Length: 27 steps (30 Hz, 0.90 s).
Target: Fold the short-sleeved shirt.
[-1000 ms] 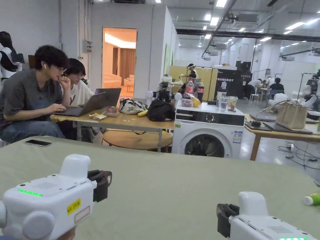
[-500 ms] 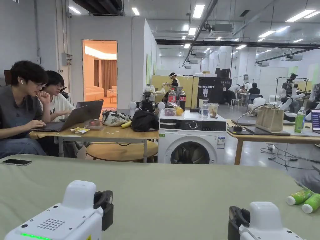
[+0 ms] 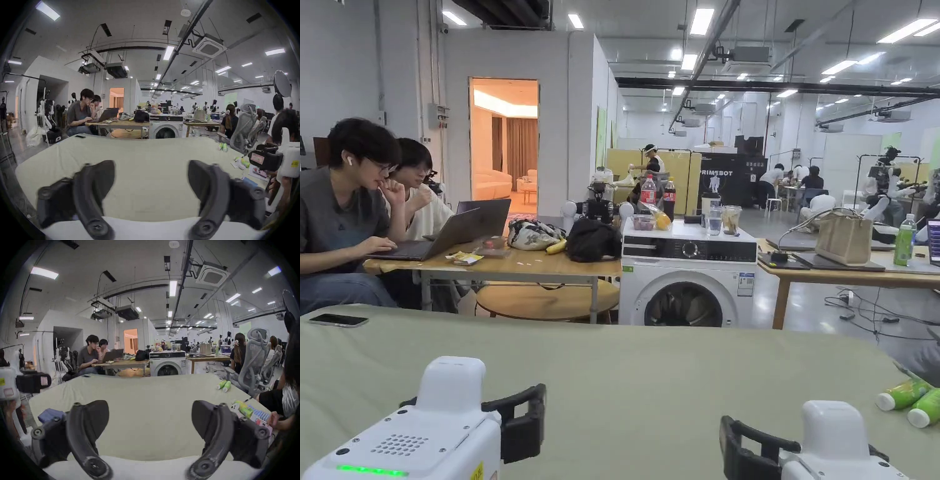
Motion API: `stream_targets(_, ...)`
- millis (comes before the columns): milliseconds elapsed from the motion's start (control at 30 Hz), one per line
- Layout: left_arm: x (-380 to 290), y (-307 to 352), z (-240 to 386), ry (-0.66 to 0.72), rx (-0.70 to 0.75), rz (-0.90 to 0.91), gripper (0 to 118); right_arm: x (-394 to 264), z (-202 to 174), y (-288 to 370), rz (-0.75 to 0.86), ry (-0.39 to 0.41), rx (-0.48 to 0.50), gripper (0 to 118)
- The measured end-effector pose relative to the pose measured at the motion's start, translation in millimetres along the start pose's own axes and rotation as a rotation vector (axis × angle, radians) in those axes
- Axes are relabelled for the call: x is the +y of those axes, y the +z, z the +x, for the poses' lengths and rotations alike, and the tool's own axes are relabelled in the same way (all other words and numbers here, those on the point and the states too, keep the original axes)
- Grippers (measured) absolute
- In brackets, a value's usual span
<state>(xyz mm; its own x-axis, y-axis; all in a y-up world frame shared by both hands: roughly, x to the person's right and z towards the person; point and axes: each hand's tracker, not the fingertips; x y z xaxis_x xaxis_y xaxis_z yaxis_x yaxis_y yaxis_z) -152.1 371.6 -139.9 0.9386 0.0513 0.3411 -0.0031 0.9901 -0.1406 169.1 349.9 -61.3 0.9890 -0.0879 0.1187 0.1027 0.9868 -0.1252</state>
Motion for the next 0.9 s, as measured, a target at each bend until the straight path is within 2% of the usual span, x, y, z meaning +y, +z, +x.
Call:
stream_targets(33, -1.5, 0.9, 1.5, -0.002, 0.0, 0.005, 106, 0.2, -2.1, 1.7, 0.016, -0.005, 0.002, 105)
stream_targets(100, -3.0, 2.0, 4.1, -0.023, -0.008, 0.017, 107, 0.4, -7.3, 2.2, 0.03, 0.006, -0.011, 105)
stream_targets(200, -1.0, 2.2, 8.5, -0.08, 0.006, 0.021, 107, -0.4, -12.7, 0.2, 0.025, 0.084, 0.006, 105)
stream_targets(300, -0.2, 3.2, 8.3, -0.059, -0.012, 0.039, 107, -4.9, -18.8, -0.8, 0.02, 0.142, 0.007, 105)
stream_targets(400, -1.7, 8.3, 13.1, 0.001, -0.028, 0.028, 107, -12.4, -26.9, 3.9, 0.027, 0.162, 0.012, 105)
stream_targets(533, -6.7, 17.8, 23.1, 0.004, -0.014, 0.014, 107, -20.3, -34.8, 19.6, 0.03, 0.151, 0.042, 105)
stream_targets(733, -14.1, 37.3, 32.1, -0.044, 0.035, 0.018, 107, -15.3, -37.3, 19.8, 0.007, 0.103, -0.016, 105)
stream_targets(900, -22.6, 36.6, 25.7, -0.012, 0.034, 0.004, 107, -18.2, -34.2, 23.5, -0.01, 0.094, 0.005, 105)
